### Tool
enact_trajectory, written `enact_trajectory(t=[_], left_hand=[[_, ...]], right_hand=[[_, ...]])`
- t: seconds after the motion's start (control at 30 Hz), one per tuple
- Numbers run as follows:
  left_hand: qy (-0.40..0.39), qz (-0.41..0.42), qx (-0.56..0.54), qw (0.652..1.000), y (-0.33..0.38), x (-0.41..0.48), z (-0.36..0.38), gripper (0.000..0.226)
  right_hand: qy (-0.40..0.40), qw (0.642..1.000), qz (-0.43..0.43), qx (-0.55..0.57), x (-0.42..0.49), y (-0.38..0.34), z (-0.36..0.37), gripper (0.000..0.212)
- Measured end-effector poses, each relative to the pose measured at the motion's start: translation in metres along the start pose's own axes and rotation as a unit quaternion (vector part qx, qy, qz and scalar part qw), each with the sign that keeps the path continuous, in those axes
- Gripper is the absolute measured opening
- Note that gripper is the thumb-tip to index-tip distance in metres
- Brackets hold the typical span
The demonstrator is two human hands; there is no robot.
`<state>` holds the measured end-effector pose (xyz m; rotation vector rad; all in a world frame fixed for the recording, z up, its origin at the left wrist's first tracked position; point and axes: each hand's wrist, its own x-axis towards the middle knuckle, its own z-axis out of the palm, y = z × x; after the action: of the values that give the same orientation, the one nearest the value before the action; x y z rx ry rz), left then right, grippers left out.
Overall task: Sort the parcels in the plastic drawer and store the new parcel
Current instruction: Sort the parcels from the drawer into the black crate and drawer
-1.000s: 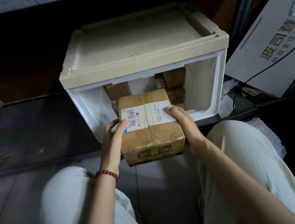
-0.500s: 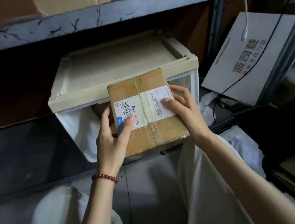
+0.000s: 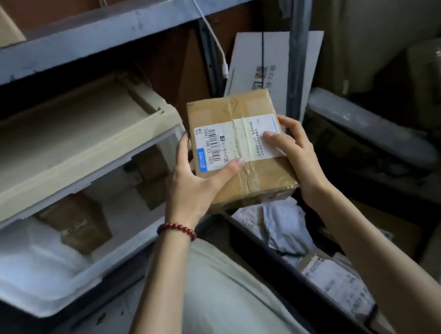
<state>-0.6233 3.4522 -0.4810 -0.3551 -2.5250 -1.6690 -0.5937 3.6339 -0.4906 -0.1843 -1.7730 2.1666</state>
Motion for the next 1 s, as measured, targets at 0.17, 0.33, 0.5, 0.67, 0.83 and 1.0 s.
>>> enact_trajectory(t=[0.17, 0.33, 0.5, 0.67, 0.83, 1.0], left_hand=[[-0.064, -0.013, -0.012, 0.998, 0.014, 0.005, 0.078, 0.097], [-0.068, -0.039, -0.044, 0.996, -0.003, 0.000, 0.125, 0.079], [-0.159, -0.066, -0.038, 0.984, -0.029, -0.013, 0.184, 0.091], [-0.234, -0.036, 0.009, 0.971, -0.037, -0.005, 0.220, 0.087], [-0.263, -0.058, 0.024, 0.963, -0.043, 0.003, 0.245, 0.085], [-0.285, -0.073, 0.003, 0.956, -0.058, 0.015, 0.262, 0.079]], right_hand=[[0.082, 0.997, -0.004, -0.007, -0.002, 0.006, -0.066, 0.042], [0.121, 0.992, 0.010, -0.030, -0.007, 0.026, -0.102, 0.046], [0.192, 0.977, 0.050, -0.073, -0.032, 0.068, -0.155, 0.063], [0.265, 0.953, 0.090, -0.112, -0.045, 0.094, -0.181, 0.069], [0.295, 0.943, 0.128, -0.089, -0.035, 0.118, -0.193, 0.075], [0.298, 0.941, 0.156, -0.029, -0.024, 0.137, -0.201, 0.077]])
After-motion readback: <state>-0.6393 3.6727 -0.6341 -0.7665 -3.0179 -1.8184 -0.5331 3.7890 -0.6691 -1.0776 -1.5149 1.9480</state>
